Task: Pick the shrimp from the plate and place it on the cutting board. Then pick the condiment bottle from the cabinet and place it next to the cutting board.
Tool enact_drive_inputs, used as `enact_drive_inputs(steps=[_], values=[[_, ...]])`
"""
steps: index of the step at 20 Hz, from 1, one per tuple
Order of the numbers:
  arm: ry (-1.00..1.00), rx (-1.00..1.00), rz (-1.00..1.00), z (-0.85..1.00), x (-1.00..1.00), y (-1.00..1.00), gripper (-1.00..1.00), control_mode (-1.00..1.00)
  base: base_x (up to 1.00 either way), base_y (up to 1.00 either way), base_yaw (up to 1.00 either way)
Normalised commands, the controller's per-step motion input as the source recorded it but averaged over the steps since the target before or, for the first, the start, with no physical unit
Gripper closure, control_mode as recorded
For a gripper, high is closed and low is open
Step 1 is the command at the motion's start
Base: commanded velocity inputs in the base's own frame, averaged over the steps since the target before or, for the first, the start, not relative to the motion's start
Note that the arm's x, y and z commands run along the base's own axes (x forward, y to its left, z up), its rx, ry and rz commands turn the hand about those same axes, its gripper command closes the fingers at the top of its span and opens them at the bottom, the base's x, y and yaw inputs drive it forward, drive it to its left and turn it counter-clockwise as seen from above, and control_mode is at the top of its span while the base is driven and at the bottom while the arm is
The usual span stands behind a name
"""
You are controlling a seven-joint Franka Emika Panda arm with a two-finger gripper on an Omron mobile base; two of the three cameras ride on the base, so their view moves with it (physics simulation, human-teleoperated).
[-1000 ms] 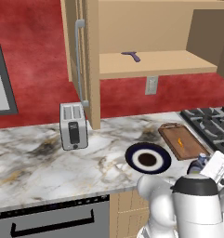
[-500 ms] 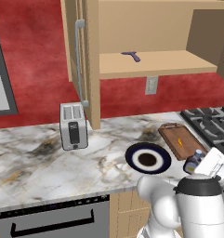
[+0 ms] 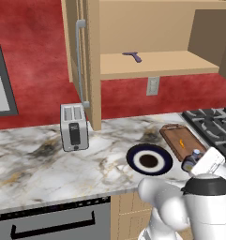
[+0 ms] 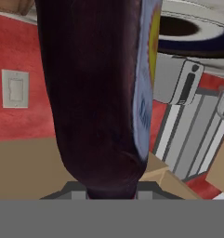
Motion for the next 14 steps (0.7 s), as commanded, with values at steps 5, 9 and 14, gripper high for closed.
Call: enact_drive_inputs(steps=[5,9,14], values=[[-0.06,-0.02,0.00,-0.13,0.15,0.00,1.00,-1.00,0.00,0.00,0.00],[-0.06,-0.03,0.00,-0.14,0.17,0.00,1.00,-1.00,0.00,0.00,0.00],[-0.05,-0.02,0.00,-0.16,0.16,0.00,1.00,-1.00,0.00,0.00,0.00]])
